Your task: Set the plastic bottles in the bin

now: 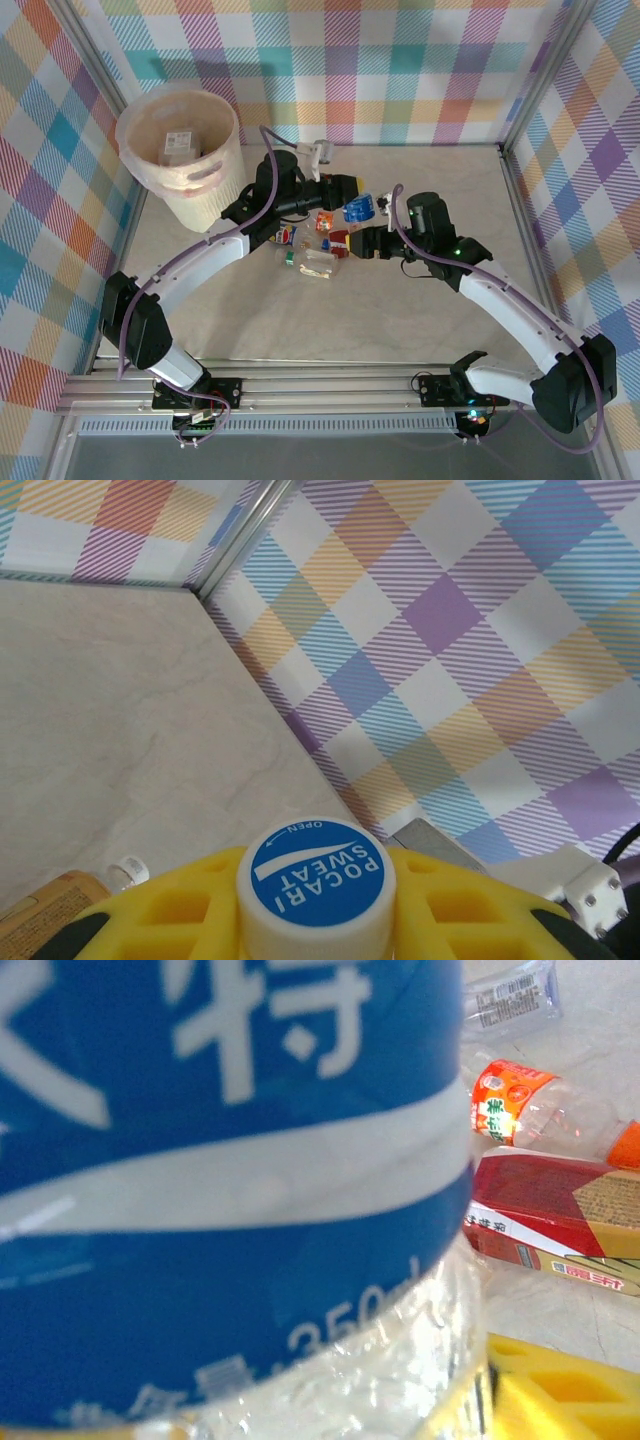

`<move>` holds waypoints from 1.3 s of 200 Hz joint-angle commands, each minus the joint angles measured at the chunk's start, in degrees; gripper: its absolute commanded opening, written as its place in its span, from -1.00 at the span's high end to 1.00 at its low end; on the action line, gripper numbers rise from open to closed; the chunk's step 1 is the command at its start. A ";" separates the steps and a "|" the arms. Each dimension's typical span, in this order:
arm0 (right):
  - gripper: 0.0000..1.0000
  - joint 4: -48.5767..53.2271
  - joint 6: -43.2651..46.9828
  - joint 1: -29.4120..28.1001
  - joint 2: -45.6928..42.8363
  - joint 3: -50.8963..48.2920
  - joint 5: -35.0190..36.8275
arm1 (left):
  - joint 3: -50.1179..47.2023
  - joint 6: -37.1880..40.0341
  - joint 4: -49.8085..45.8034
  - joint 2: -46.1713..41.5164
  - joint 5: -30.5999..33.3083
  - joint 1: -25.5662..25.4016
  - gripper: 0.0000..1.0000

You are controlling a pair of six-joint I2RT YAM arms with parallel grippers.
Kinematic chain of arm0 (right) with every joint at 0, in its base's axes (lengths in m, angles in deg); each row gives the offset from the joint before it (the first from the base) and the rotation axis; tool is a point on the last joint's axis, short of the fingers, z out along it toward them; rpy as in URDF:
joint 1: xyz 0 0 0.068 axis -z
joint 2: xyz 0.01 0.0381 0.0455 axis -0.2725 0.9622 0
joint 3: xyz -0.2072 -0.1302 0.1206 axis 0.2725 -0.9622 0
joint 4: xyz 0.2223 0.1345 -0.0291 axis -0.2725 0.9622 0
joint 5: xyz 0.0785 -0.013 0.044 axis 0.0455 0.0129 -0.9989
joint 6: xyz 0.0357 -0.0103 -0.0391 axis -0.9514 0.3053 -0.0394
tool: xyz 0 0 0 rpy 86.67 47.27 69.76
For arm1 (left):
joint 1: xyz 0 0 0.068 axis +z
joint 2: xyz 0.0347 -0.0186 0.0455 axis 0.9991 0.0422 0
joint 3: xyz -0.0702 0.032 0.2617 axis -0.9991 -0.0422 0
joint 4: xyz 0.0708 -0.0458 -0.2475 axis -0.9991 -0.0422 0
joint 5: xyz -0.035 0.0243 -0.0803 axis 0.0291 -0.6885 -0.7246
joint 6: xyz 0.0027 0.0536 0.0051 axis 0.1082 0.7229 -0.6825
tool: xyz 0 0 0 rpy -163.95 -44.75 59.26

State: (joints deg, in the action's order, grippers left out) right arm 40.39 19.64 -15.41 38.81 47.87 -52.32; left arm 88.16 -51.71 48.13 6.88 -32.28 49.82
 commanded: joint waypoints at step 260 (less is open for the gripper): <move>-0.99 13.14 -4.31 -1.30 -4.24 5.50 22.51 | 42.99 42.11 -34.17 9.98 30.40 37.88 0.64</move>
State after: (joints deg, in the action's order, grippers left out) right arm 51.58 16.84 -16.50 33.85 51.11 -32.36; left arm 127.68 -11.65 16.92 15.05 -2.43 86.41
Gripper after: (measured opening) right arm 0.996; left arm 0.311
